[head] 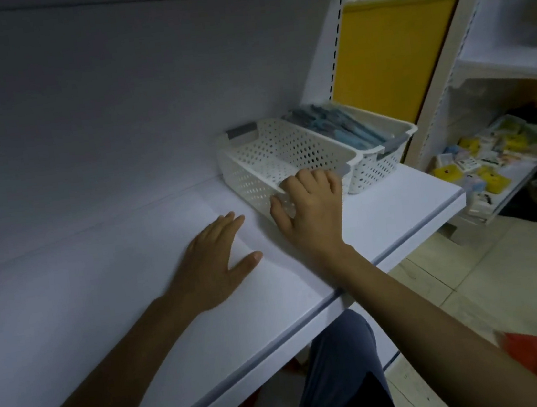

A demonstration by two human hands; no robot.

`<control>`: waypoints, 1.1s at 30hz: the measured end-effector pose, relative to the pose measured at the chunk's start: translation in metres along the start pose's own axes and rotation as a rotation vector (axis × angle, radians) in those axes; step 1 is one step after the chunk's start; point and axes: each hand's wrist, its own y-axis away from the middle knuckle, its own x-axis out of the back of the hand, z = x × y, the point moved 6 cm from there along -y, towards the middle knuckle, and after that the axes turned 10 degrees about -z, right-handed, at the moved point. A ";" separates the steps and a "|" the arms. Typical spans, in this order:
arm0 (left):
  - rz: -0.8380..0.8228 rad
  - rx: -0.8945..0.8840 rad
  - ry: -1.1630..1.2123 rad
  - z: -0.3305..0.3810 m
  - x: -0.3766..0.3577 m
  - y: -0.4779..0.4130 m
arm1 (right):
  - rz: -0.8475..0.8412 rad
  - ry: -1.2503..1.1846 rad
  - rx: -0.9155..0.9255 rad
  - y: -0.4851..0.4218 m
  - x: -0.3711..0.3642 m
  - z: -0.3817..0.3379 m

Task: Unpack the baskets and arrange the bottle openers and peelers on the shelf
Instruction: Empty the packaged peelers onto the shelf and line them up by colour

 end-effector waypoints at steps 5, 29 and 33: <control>0.280 -0.061 0.103 0.036 0.038 -0.029 | -0.108 -0.199 0.105 -0.009 0.009 0.016; 0.241 -0.279 -0.108 0.086 0.046 -0.090 | 0.063 -0.142 -0.224 -0.058 0.008 0.162; 0.195 -0.276 -0.104 0.084 0.045 -0.093 | 0.211 -0.199 -0.279 -0.078 0.025 0.170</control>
